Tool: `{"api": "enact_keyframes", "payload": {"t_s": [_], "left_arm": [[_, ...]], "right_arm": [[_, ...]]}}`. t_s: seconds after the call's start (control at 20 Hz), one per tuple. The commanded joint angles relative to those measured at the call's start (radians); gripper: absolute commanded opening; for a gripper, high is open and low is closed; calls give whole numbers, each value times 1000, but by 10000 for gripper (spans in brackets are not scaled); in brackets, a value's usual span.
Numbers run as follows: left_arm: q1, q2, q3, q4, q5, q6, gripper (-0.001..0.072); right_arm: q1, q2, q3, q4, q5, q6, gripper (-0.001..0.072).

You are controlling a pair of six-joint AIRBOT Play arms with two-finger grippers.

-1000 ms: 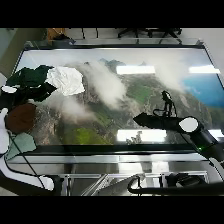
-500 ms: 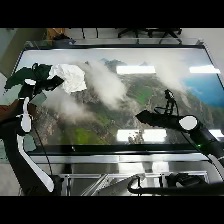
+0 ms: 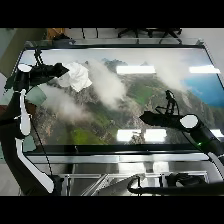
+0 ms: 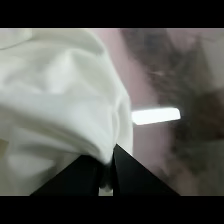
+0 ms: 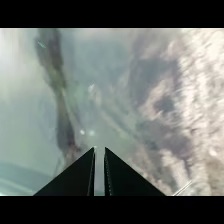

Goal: Fold the shirts.

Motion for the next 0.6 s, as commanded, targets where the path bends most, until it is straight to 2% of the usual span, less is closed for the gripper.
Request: {"api": "enact_keyframes", "payload": {"t_s": [0.0,0.1,0.3,0.35,0.4,0.45,0.5,0.55], "left_arm": [[-115,200,-127,-96,-312,13,12],[-227,325,-303,-95,-351,5,12],[-459,491,-652,-94,-212,5,13],[-508,510,-721,-94,-166,5,16],[-544,520,-770,-94,-133,5,19],[-569,523,-802,-95,-122,5,91],[-580,523,-818,-95,-126,-4,488],[-577,523,-827,-95,-135,-41,691]], "right_arm": [[-150,-4,19,-3,100,-71,78],[-280,-5,35,-1,191,-126,79],[-458,-8,43,0,338,-202,90],[-475,-10,43,0,373,-218,184],[-483,-11,43,0,397,-231,310],[-482,-11,43,0,410,-247,343],[-481,-10,43,1,425,-261,343],[-481,-10,43,0,438,-265,344]]}}
